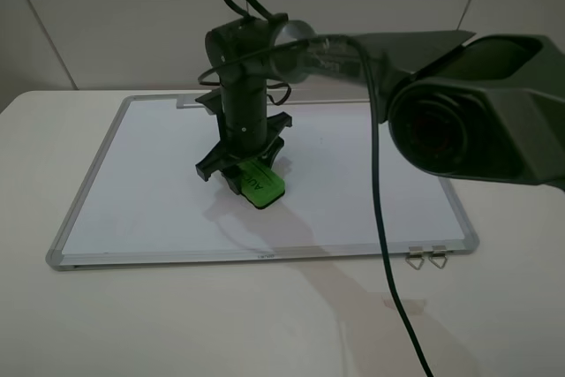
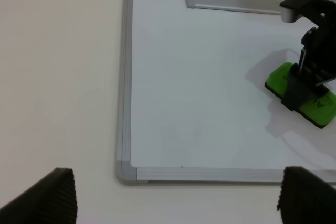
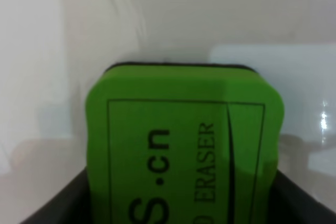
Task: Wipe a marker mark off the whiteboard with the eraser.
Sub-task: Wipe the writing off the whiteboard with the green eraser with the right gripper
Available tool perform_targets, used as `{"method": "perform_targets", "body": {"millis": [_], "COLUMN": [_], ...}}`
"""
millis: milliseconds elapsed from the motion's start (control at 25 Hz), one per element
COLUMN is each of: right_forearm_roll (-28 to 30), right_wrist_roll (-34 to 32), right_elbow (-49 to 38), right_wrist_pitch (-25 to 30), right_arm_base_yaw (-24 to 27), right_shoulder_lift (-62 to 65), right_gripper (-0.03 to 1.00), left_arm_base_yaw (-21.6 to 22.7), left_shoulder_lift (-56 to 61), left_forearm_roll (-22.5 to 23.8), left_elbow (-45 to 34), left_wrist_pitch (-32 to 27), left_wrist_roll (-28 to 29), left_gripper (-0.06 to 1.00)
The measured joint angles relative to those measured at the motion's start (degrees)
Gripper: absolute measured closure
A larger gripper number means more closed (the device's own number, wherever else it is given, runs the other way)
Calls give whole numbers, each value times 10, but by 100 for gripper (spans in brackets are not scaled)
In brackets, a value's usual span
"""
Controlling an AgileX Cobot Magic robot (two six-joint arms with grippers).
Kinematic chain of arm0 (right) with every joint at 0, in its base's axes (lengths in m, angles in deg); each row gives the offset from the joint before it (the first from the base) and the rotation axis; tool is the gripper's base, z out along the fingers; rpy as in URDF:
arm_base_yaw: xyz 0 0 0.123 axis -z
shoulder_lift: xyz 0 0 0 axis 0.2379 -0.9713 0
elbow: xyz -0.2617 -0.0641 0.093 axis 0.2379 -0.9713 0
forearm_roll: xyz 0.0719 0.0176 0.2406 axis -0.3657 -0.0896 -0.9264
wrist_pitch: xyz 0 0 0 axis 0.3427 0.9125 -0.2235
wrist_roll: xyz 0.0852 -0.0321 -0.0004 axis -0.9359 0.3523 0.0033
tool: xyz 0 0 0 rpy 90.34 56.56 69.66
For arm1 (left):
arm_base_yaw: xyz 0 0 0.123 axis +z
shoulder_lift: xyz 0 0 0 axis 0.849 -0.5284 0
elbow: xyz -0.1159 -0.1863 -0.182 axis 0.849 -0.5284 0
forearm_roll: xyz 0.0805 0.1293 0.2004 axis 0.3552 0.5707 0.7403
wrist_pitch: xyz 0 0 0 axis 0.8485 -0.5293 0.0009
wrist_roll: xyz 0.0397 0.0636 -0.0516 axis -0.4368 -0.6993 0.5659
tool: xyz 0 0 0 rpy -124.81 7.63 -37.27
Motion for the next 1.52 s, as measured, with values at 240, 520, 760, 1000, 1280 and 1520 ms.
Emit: {"method": "perform_targets", "body": {"millis": [240, 520, 760, 1000, 1280, 1520], "right_forearm_roll": [5, 7, 9, 9, 3, 2], "right_wrist_roll": [-3, -6, -7, -7, -5, -4], "right_elbow": [3, 5, 5, 5, 5, 6], "right_wrist_pitch": [1, -2, -3, -3, -3, -3], "right_arm_base_yaw": [19, 131, 217, 223, 120, 40], "right_shoulder_lift": [-3, -3, -3, -3, -3, -4], "right_gripper": [38, 38, 38, 38, 38, 38], "left_arm_base_yaw": [0, 0, 0, 0, 0, 0], "left_shoulder_lift": [0, 0, 0, 0, 0, 0], "left_forearm_roll": [0, 0, 0, 0, 0, 0], "left_elbow": [0, 0, 0, 0, 0, 0], "left_wrist_pitch": [0, 0, 0, 0, 0, 0], "left_wrist_roll": [0, 0, 0, 0, 0, 0], "left_gripper": [16, 16, 16, 16, 16, 16]}}
